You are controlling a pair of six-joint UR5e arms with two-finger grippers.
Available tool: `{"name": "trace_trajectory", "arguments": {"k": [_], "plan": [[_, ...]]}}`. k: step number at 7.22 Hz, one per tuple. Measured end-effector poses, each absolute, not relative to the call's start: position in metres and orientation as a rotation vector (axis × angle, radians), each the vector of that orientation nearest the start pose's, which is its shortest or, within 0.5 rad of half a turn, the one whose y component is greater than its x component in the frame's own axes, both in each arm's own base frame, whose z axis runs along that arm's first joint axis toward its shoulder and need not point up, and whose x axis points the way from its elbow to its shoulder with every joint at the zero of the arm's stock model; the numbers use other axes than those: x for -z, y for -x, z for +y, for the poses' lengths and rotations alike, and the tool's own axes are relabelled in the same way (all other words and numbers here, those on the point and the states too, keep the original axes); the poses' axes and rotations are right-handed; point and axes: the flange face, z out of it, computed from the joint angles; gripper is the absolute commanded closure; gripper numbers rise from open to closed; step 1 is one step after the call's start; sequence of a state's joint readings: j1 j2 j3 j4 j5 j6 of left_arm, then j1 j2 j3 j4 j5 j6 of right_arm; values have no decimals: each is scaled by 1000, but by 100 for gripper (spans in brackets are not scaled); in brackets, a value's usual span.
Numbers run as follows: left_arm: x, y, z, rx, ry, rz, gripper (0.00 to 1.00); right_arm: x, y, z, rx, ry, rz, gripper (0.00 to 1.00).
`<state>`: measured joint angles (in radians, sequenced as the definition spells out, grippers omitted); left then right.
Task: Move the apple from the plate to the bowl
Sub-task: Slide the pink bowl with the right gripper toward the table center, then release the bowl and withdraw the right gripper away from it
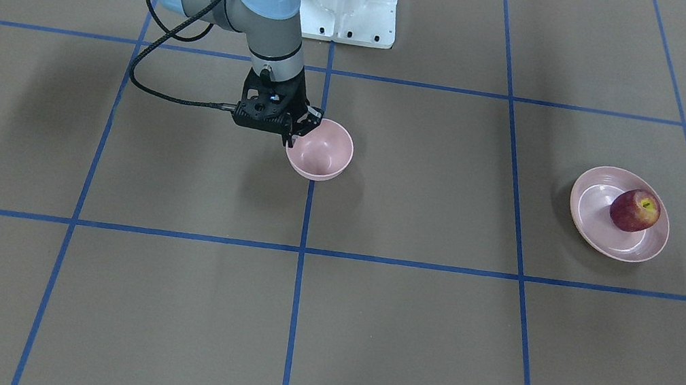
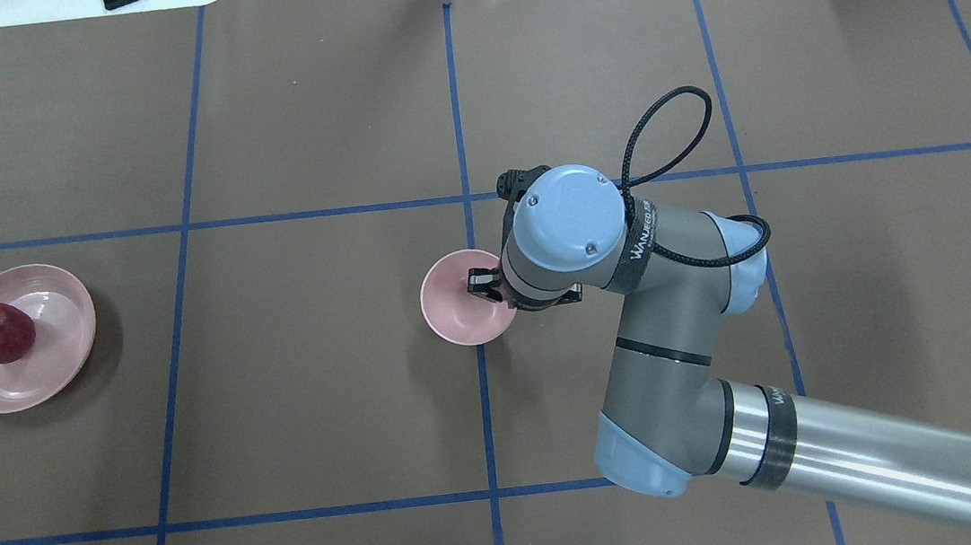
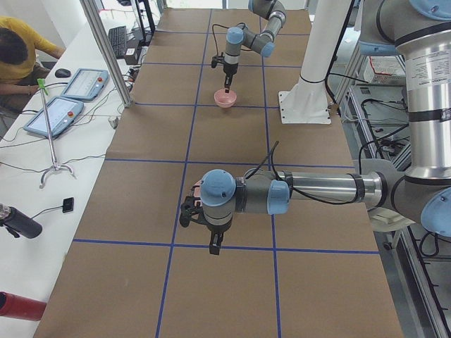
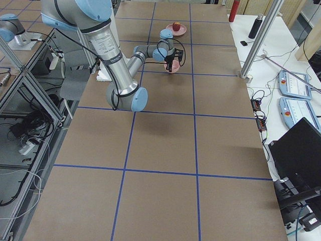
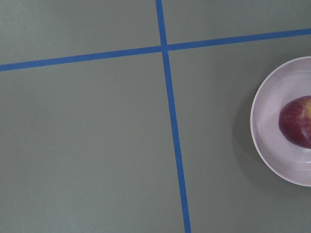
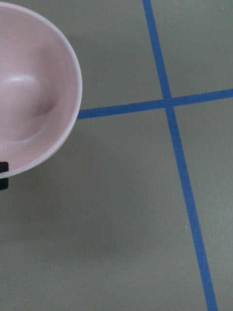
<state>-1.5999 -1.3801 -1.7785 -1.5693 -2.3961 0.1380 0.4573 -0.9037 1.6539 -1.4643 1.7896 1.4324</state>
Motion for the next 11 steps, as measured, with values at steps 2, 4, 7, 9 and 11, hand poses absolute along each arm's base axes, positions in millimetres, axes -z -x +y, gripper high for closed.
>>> {"name": "trace_trajectory", "arguments": {"k": [2, 4, 7, 9, 11], "plan": [[-640, 72, -410, -109, -82, 822, 2, -219, 575, -401, -199, -63, -871, 33], [-640, 72, -410, -108, -81, 822, 2, -216, 573, -400, -191, -75, -879, 0], [-640, 72, -410, -108, -81, 822, 2, -206, 552, -414, -217, -98, -901, 0], [-613, 72, -437, -133, -139, 818, 2, -212, 488, -469, -208, -76, -922, 0], [-583, 72, -464, -162, -201, 814, 2, -260, 384, -538, -87, -94, -917, 0]]}}
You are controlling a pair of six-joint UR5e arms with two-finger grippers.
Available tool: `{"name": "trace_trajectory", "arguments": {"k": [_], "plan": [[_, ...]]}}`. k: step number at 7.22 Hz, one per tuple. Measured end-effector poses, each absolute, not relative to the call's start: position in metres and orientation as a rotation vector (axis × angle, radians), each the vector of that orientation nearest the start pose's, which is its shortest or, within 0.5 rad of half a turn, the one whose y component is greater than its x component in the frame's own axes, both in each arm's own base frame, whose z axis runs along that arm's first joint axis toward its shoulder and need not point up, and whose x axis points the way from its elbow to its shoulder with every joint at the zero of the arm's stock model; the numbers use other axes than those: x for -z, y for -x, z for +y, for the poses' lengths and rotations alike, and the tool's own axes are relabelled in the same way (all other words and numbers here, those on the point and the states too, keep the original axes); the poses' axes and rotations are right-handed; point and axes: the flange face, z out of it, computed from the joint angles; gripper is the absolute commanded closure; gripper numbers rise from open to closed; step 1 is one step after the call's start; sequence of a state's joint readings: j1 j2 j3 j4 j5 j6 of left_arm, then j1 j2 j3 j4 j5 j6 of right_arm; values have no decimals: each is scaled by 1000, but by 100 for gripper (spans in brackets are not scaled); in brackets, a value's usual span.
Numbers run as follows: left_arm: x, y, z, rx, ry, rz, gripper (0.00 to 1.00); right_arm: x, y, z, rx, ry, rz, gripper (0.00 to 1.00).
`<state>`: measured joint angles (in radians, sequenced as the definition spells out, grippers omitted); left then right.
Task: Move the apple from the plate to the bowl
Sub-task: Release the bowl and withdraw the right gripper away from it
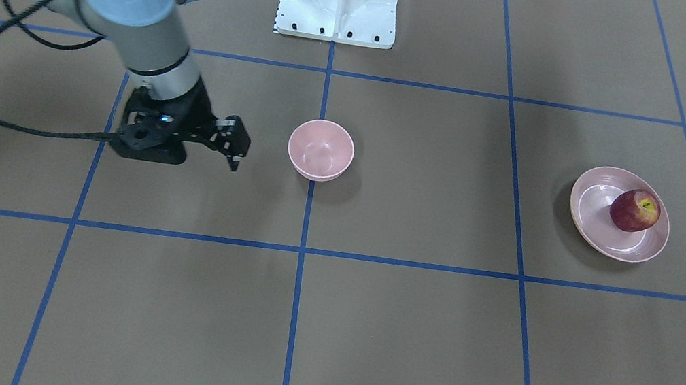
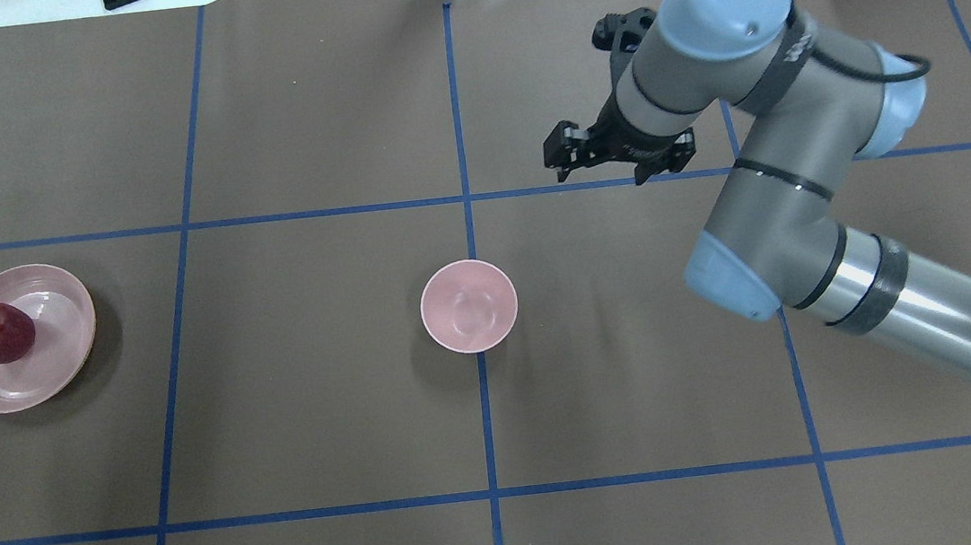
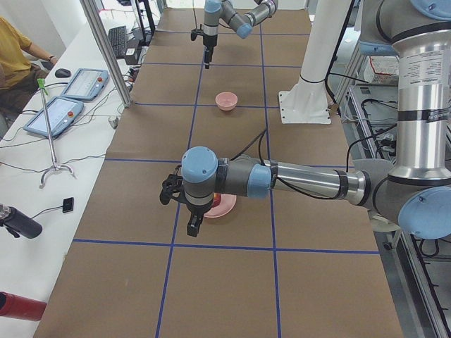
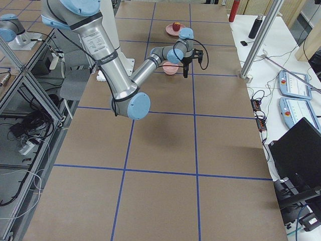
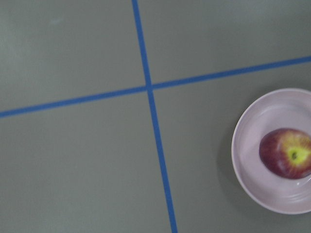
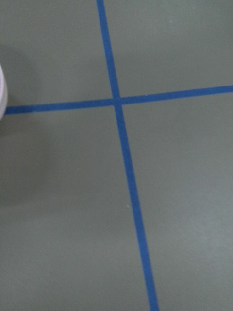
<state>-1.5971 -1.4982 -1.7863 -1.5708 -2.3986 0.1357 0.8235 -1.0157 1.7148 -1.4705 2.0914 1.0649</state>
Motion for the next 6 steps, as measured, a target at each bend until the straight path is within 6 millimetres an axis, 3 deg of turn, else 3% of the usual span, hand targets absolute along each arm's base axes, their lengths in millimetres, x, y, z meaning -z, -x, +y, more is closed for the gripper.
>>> {"name": "trace_trajectory", "arguments": {"k": [1, 3, 4, 6], "plan": [[-575, 72, -468, -177, -233, 811, 2, -298, 331, -561, -24, -120, -895, 0], [-557, 54, -477, -211, -296, 812, 1, -393, 216, -581, 99, -161, -838, 0], [-550, 33, -480, -247, -298, 819, 1, -445, 157, -576, 165, -175, -816, 0], [-545, -12, -483, -287, -269, 836, 1, -543, 52, -536, 253, -190, -765, 0]]}}
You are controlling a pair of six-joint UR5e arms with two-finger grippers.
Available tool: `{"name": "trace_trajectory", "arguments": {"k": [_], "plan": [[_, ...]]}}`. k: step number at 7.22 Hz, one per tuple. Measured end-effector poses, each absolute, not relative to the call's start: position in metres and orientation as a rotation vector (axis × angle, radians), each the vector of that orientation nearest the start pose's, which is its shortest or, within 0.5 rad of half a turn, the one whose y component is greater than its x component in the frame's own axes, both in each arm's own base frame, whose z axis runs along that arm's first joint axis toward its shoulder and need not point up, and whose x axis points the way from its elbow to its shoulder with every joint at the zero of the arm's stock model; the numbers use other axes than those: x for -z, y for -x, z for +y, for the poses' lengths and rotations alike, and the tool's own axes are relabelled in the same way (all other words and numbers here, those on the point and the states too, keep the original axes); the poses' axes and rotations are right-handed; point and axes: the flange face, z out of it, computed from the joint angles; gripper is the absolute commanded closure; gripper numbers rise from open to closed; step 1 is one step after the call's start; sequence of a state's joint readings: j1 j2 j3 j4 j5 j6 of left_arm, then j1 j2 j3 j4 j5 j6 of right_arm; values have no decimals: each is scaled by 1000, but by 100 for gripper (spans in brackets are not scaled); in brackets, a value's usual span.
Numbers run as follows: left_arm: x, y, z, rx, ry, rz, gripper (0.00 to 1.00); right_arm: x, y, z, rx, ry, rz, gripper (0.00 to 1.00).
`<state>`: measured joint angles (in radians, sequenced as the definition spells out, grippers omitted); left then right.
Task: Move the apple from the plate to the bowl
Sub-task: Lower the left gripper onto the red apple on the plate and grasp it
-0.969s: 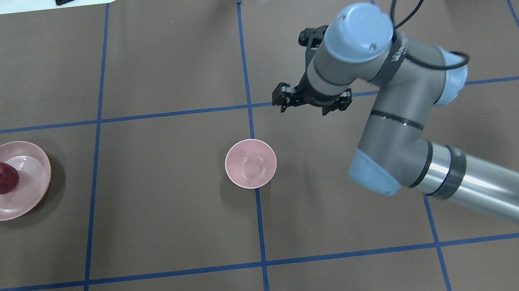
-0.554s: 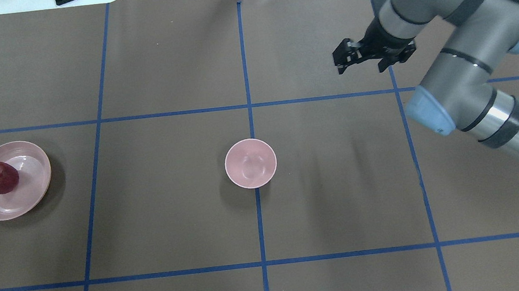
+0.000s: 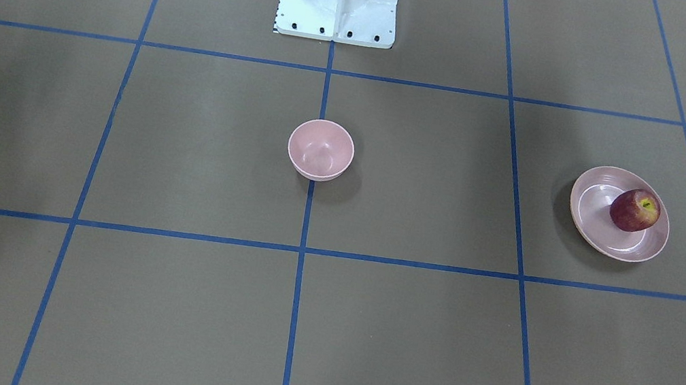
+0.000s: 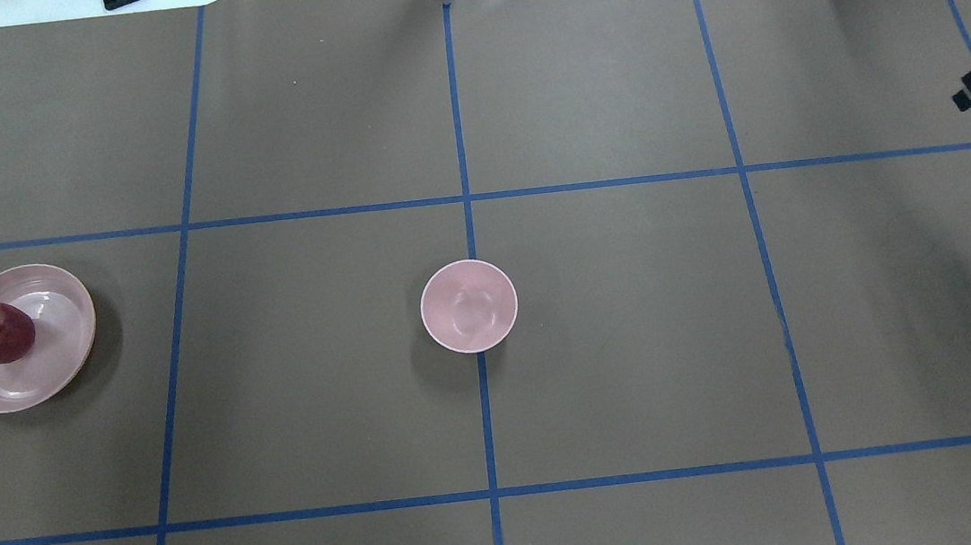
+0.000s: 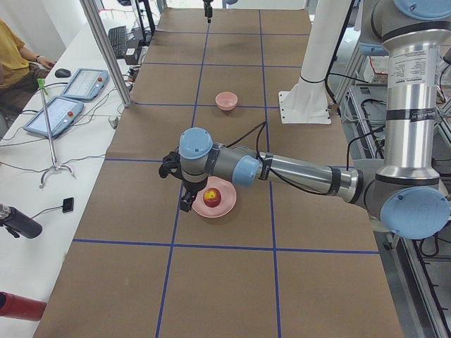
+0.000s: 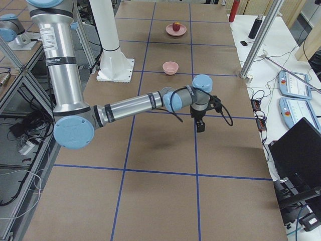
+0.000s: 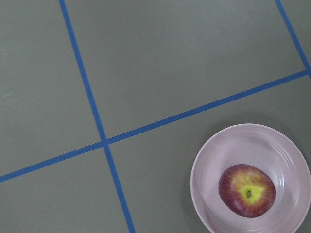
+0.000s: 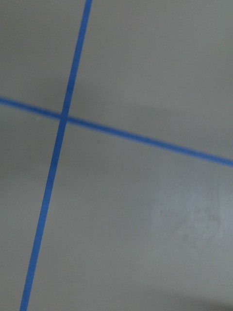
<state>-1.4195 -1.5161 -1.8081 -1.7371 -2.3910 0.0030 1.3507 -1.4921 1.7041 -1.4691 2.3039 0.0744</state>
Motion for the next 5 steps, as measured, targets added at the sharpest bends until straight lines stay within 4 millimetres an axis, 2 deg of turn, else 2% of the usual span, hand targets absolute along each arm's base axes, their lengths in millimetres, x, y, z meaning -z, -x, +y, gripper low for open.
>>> {"name": "trace_trajectory", "arguments": {"k": [1, 2, 3, 5], "plan": [[-544, -38, -483, -303, -254, 843, 1, -584, 9, -509, 274, -187, -745, 0], [-544, -62, -481, -318, -248, 842, 1, -614, -19, -484, 275, -176, -736, 0], [-545, -83, -477, -318, -249, 833, 1, -630, -33, -468, 268, -166, -733, 0], [-550, -130, -465, -300, -251, 810, 1, -641, -40, -458, 261, -155, -733, 0]]}}
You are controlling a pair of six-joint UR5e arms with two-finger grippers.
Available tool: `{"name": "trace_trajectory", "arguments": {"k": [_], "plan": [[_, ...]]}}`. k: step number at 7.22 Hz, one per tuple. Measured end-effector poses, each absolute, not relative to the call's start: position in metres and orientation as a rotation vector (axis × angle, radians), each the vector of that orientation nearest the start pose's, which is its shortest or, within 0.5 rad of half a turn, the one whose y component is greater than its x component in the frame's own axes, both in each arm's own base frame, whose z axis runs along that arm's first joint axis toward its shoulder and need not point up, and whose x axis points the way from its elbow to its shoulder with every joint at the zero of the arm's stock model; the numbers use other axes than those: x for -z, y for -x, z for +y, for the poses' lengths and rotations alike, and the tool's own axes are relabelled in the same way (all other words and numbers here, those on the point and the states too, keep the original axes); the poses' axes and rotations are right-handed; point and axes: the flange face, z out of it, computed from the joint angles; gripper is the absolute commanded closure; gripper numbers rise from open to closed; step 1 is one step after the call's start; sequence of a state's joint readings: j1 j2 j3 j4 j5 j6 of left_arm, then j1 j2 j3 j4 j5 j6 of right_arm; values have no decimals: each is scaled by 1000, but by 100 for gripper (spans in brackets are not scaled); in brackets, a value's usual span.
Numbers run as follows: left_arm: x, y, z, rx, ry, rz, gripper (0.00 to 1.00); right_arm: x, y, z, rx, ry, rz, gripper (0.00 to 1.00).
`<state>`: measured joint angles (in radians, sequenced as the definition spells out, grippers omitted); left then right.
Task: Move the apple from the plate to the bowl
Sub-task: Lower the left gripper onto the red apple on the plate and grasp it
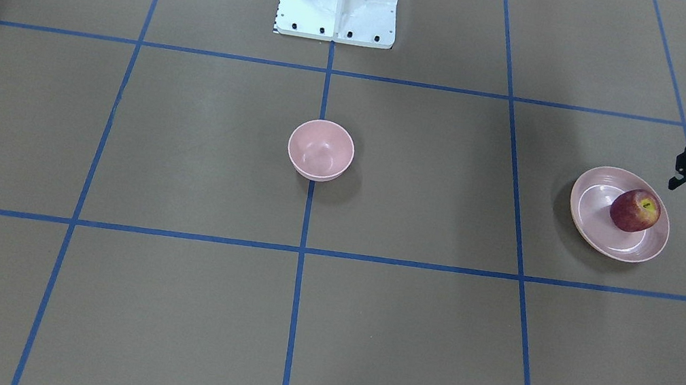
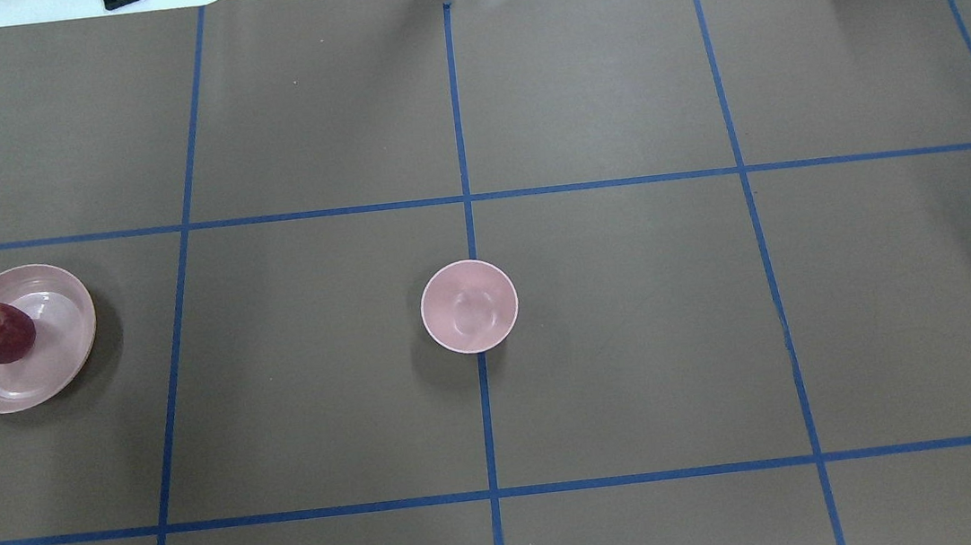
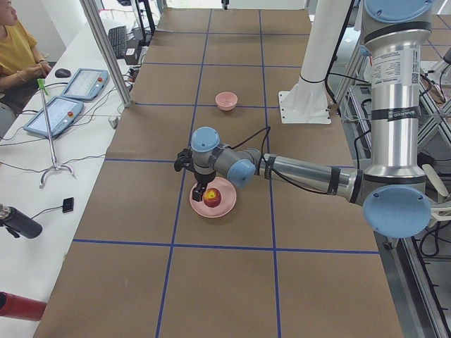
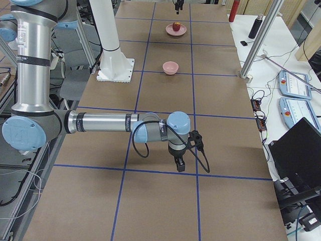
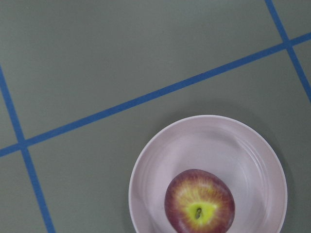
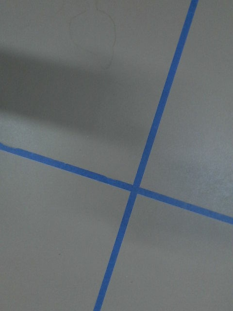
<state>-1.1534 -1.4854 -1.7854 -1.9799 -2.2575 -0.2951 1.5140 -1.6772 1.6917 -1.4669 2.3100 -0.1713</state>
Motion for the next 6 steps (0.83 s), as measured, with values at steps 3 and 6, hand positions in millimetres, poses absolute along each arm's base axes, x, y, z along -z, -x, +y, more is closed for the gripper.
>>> {"name": "trace_trajectory", "arguments": {"k": [3, 6], "plan": [[-586, -176, -460, -282, -258, 828, 1, -644, -41, -452, 254, -149, -739, 0], [-598, -193, -457, -289, -246, 841, 1, -643, -41, -452, 249, -148, -743, 0]]}}
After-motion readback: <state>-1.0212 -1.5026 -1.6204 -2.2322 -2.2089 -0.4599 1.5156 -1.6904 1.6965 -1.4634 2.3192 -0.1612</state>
